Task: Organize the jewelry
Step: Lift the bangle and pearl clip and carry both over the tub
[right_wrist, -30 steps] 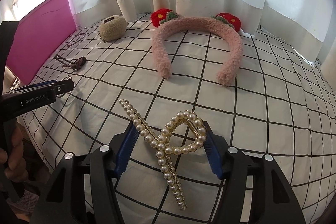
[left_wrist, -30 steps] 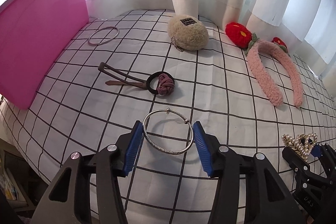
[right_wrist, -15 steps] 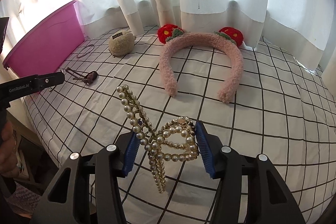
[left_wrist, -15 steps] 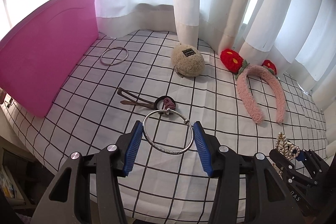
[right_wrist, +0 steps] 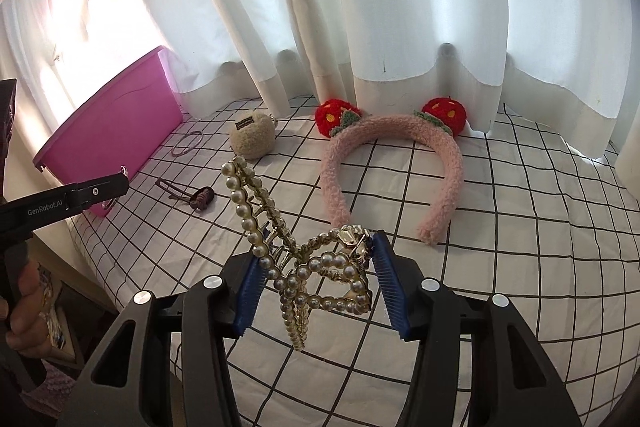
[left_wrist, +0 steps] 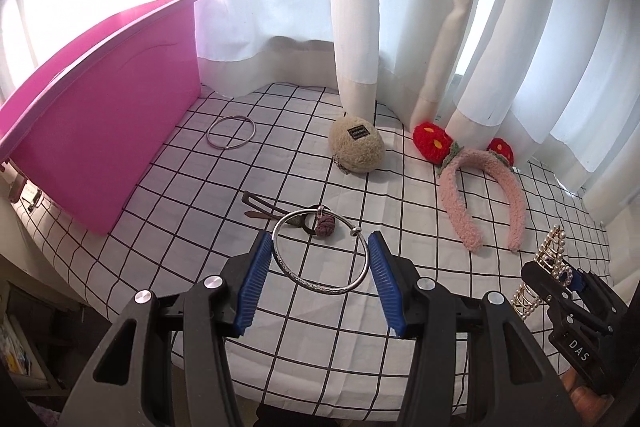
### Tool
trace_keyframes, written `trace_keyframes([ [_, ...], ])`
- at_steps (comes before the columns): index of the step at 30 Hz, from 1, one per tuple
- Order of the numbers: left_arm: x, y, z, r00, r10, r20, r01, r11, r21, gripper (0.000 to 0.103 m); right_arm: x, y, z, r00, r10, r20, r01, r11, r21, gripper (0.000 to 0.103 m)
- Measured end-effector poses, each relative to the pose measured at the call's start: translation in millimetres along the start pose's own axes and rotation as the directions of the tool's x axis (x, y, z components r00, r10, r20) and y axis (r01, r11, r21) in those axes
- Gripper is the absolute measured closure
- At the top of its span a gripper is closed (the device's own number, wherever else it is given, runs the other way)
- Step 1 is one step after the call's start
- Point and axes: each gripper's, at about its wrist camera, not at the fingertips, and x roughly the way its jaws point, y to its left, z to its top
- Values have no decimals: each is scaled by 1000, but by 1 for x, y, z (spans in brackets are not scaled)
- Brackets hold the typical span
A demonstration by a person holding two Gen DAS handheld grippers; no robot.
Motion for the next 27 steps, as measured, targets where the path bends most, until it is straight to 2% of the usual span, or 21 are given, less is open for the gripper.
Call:
trace_keyframes([
  [6,-30,14,19,998,-2,55,4,999,-33,55,-13,26,37,998,53,43,-51,997,-56,53],
  [12,-58,46,46,992,12,124,-3,998,-70,54,-16,69,84,989,119,90,-108,987,-120,53],
  [20,-88,122,96,970,75,230,-50,992,-112,54,7,158,154,964,231,130,-201,957,-211,53],
  [27,-87,208,132,959,142,243,-104,981,-163,54,49,252,215,933,346,94,-308,909,-282,53],
])
